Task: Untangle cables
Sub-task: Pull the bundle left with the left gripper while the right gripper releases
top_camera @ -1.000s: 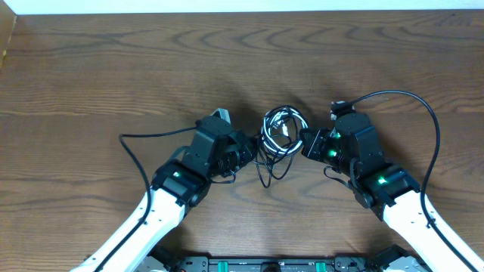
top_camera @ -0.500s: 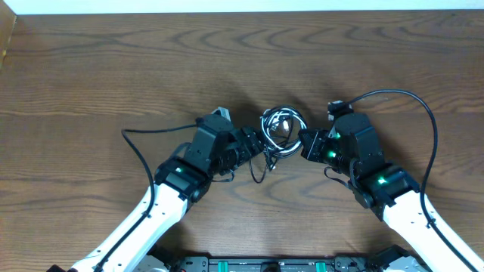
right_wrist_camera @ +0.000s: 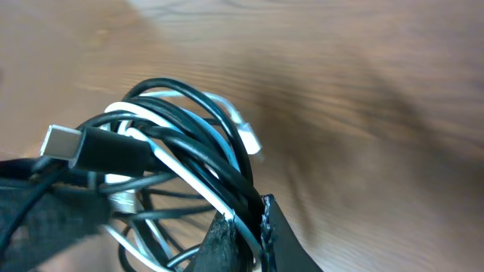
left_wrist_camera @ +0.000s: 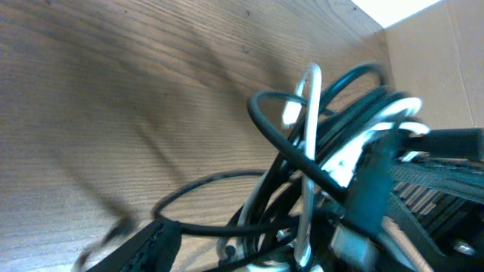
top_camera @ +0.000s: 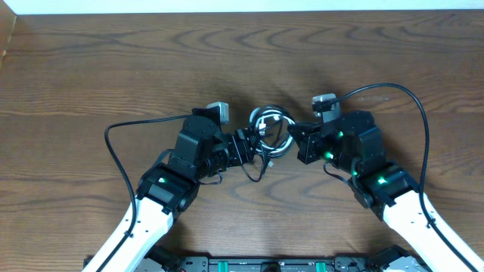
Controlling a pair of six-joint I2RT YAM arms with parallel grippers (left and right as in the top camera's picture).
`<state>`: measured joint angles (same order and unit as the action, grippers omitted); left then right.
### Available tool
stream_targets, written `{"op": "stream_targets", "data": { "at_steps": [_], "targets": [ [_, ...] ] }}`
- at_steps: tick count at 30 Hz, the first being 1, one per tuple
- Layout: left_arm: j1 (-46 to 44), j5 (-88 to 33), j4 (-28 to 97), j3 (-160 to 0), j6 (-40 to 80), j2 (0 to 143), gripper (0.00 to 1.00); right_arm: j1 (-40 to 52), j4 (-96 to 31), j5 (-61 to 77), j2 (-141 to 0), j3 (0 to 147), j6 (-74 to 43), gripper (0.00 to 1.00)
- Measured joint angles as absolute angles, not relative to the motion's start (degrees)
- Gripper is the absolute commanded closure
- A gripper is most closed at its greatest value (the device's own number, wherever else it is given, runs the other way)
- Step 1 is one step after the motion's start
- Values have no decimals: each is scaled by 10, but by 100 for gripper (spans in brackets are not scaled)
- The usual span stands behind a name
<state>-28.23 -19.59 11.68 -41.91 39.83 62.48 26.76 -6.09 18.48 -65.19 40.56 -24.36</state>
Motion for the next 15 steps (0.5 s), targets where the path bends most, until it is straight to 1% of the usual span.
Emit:
{"op": "stream_targets", "data": {
  "at_steps": [3,4,5,6,8,9,15],
  "targets": [
    [-282,-196,118,-419,393,625,39,267,-34,228,-652,406,-237,99],
    [-281,-196,118,-419,392,625,45,268,-31,237,-652,406,-236,99],
    [-281,-196,118,-419,392,625,56,267,-28,248,-652,406,-235,99],
    [-281,-196,119,-419,392,625,70,267,-26,260,-652,406,-234,99],
    [-279,-195,121,-419,389,625,89,266,-23,277,-652,406,-234,99],
    [-279,-193,120,-419,389,625,92,264,-21,290,-652,406,-234,99],
    [-279,-161,126,-419,387,625,92,233,26,422,-652,406,-233,99]
  ]
}}
